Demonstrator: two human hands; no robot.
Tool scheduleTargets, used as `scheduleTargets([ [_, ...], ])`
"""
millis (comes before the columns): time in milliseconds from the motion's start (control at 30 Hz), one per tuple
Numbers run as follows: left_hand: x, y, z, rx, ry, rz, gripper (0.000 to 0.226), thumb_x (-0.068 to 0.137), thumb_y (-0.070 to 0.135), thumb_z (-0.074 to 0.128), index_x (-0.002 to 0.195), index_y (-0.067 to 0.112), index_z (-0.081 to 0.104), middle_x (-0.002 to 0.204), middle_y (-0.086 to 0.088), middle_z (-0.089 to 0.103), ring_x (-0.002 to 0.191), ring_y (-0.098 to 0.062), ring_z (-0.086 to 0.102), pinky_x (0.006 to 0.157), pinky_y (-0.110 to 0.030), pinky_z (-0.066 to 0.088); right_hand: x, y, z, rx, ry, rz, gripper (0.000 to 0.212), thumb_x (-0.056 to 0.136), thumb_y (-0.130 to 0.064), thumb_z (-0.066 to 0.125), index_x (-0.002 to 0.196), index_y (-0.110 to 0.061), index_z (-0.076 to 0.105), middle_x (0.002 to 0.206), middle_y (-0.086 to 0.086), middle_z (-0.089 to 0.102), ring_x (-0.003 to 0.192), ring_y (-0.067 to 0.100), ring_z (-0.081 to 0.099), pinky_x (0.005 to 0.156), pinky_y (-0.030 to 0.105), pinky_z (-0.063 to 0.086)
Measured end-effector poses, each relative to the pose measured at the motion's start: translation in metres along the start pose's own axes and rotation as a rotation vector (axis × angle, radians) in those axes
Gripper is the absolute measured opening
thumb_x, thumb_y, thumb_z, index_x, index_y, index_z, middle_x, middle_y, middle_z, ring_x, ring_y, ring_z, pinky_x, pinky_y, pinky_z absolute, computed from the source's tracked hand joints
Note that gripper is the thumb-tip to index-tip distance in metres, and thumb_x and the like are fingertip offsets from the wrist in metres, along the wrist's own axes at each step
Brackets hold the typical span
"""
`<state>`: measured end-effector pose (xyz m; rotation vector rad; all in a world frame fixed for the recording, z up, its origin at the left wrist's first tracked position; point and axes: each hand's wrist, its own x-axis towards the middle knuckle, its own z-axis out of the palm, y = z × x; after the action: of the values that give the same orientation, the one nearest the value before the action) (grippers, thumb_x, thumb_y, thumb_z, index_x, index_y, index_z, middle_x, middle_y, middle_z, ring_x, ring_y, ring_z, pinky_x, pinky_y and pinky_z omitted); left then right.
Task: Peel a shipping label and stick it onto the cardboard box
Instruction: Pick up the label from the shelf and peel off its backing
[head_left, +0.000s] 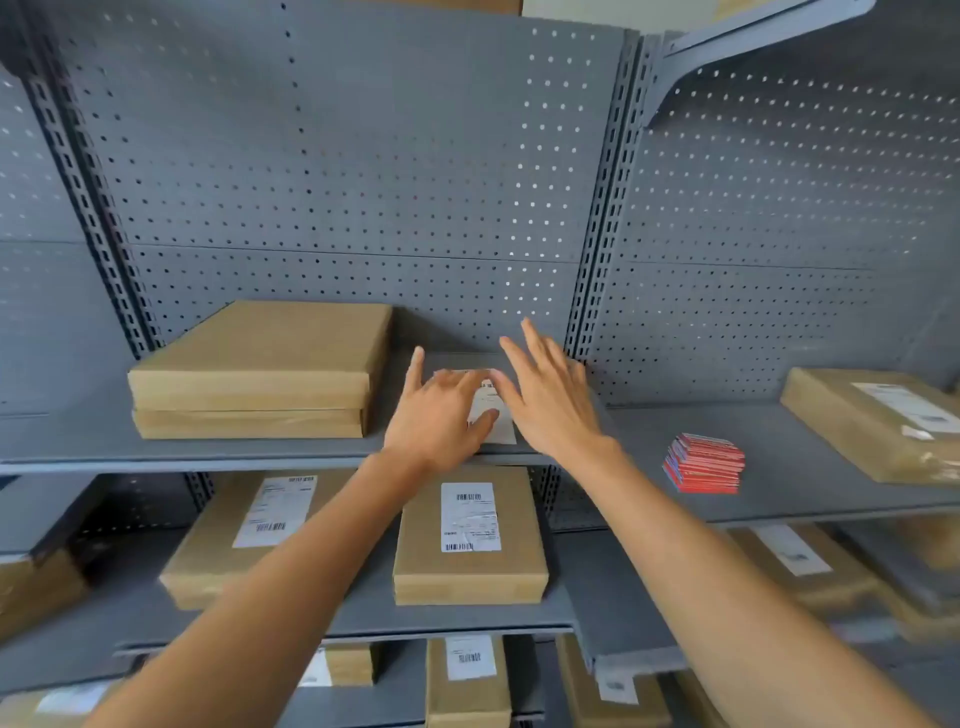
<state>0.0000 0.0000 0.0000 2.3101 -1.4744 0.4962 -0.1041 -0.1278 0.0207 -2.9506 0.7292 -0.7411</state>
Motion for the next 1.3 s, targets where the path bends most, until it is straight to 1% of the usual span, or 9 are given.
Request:
scheduleTargets([
  [200, -0.022, 0.003, 0.017, -0.044, -0.095, 0.015, 0.054, 0.093, 0.060, 0.037, 0.113, 0.023, 0.071, 0.118, 0.009, 0.072, 0.123, -0.018, 0.058, 0.120, -0.058, 0.015, -0.022, 0.014, 0.019, -0.018, -0.142, 0.022, 0.052, 0.107, -0.048, 0.028, 0.151, -0.023, 0.039, 0.170, 0.005, 0.011, 0.153, 0.027, 0.016, 0.113, 0.056, 0.025],
  [367, -0.032, -0.003, 0.019, -0.039, -0.040, 0.097, 0.050, 0.088, 0.060, 0.051, 0.116, 0.024, 0.072, 0.120, 0.010, 0.072, 0.121, -0.018, 0.061, 0.119, -0.063, 0.014, -0.027, 0.014, 0.025, -0.006, -0.204, 0.018, 0.051, 0.106, -0.049, 0.025, 0.132, -0.024, 0.062, 0.169, 0.006, 0.019, 0.155, 0.025, 0.011, 0.116, 0.055, 0.023],
  [500, -0.037, -0.009, 0.017, -0.030, 0.008, 0.198, 0.043, 0.086, 0.048, 0.049, 0.111, 0.024, 0.075, 0.113, 0.010, 0.075, 0.110, -0.019, 0.067, 0.115, -0.065, 0.025, -0.034, 0.011, 0.024, 0.066, -0.166, 0.025, 0.045, 0.106, -0.046, 0.034, 0.129, -0.023, 0.065, 0.165, 0.006, 0.029, 0.154, 0.023, 0.015, 0.116, 0.054, 0.021],
  [633, -0.041, -0.009, 0.018, -0.062, 0.152, 0.237, 0.025, 0.092, 0.031, 0.054, 0.097, 0.025, 0.078, 0.100, 0.011, 0.078, 0.094, -0.016, 0.071, 0.113, -0.059, 0.029, -0.048, 0.006, 0.015, 0.296, 0.020, 0.105, 0.034, 0.103, -0.034, 0.051, 0.128, -0.018, 0.067, 0.156, 0.004, 0.045, 0.146, 0.022, 0.030, 0.114, 0.045, 0.025],
  [733, -0.037, -0.008, 0.015, -0.089, 0.279, 0.152, 0.016, 0.091, 0.014, 0.062, 0.091, 0.021, 0.077, 0.088, 0.005, 0.079, 0.081, -0.023, 0.073, 0.107, -0.052, 0.038, -0.057, -0.001, 0.010, 0.546, 0.211, 0.225, 0.022, 0.099, -0.025, 0.060, 0.114, -0.015, 0.073, 0.127, 0.002, 0.068, 0.123, 0.020, 0.054, 0.099, 0.025, 0.037],
  [867, -0.022, -0.009, -0.001, -0.114, 0.449, 0.066, 0.018, 0.088, 0.006, 0.069, 0.097, 0.017, 0.080, 0.092, 0.000, 0.081, 0.075, -0.028, 0.073, 0.095, -0.047, 0.050, -0.052, -0.013, -0.008, 1.014, 0.129, 0.487, 0.023, 0.097, -0.033, 0.064, 0.101, -0.012, 0.072, 0.094, 0.002, 0.077, 0.084, 0.015, 0.073, 0.082, 0.035, 0.059],
  [967, -0.011, -0.013, -0.016, -0.109, 0.538, 0.118, 0.022, 0.088, 0.006, 0.067, 0.104, 0.013, 0.079, 0.097, -0.001, 0.081, 0.075, -0.028, 0.073, 0.091, -0.048, 0.053, -0.041, -0.026, -0.028, 1.316, -0.001, 0.517, 0.033, 0.099, -0.035, 0.063, 0.105, -0.003, 0.071, 0.096, 0.016, 0.077, 0.089, 0.026, 0.077, 0.084, 0.038, 0.062],
  [1067, -0.003, -0.023, -0.032, -0.071, 0.608, 0.182, 0.023, 0.090, 0.008, 0.067, 0.109, 0.011, 0.078, 0.101, -0.001, 0.080, 0.074, -0.028, 0.073, 0.089, -0.048, 0.054, -0.029, -0.041, -0.050, 1.522, -0.009, 0.467, 0.032, 0.100, -0.028, 0.062, 0.108, 0.002, 0.070, 0.104, 0.019, 0.077, 0.097, 0.029, 0.076, 0.088, 0.039, 0.061],
  [1300, 0.008, -0.050, -0.074, -0.005, 0.732, 0.241, 0.025, 0.092, 0.008, 0.063, 0.111, 0.010, 0.078, 0.097, -0.002, 0.080, 0.067, -0.028, 0.068, 0.085, -0.043, 0.053, 0.001, -0.072, -0.071, 1.532, 0.020, 0.290, 0.024, 0.101, -0.017, 0.060, 0.116, -0.001, 0.071, 0.112, 0.019, 0.075, 0.106, 0.029, 0.073, 0.096, 0.044, 0.058],
])
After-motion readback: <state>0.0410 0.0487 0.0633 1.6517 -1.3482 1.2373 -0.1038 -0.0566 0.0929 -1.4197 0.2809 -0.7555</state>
